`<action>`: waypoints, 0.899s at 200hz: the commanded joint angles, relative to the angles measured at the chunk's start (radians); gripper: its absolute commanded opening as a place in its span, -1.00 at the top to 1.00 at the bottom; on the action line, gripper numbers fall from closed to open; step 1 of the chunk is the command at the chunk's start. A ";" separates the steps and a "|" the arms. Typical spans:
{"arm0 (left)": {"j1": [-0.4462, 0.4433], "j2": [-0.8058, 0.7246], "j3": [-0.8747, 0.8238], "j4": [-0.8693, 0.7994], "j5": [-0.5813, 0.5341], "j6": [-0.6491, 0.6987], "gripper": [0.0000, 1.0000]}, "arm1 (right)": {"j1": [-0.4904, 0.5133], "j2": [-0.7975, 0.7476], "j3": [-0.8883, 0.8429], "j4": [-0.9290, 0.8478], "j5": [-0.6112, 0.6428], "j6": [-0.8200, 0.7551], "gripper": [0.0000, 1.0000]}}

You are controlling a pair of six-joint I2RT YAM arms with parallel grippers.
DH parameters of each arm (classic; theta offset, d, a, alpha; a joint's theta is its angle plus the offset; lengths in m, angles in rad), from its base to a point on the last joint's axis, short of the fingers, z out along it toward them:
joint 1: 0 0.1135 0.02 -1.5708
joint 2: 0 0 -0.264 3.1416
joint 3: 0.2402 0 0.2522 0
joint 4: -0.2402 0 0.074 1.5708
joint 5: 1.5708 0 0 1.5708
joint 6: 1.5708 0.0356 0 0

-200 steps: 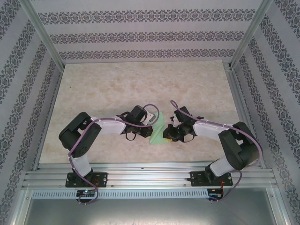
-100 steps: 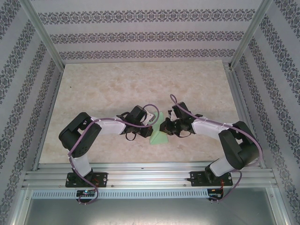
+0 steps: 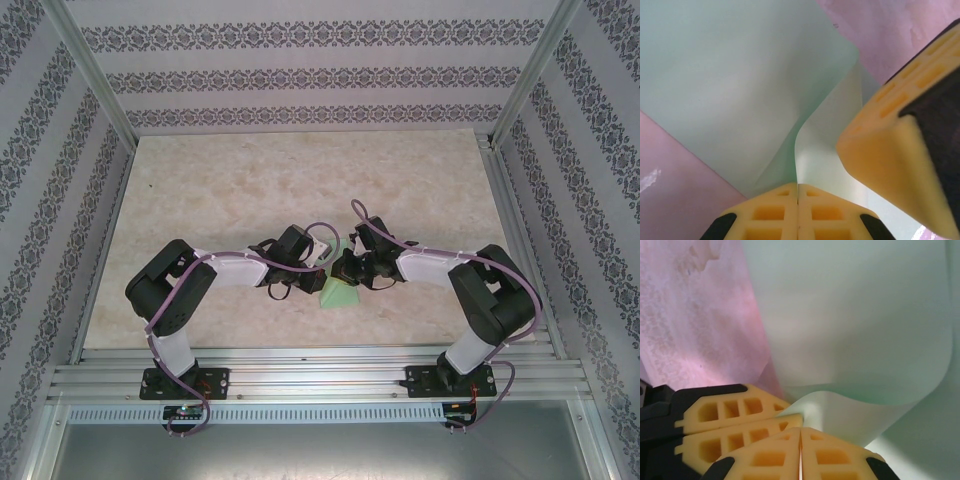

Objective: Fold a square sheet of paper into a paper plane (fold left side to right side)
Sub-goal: Fold the triangle a second time at the center of the table.

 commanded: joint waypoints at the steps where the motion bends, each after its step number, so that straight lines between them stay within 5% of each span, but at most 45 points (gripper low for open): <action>1: 0.010 0.024 -0.008 0.037 0.026 0.007 0.85 | 0.008 0.008 -0.002 0.021 0.035 0.022 0.82; 93: 0.000 0.028 0.015 0.034 0.039 0.011 0.85 | -0.035 -0.107 -0.077 -0.007 0.046 -0.008 0.79; 180: -0.005 0.041 0.018 0.030 0.030 0.014 0.84 | -0.004 -0.025 -0.012 0.030 0.033 0.015 0.80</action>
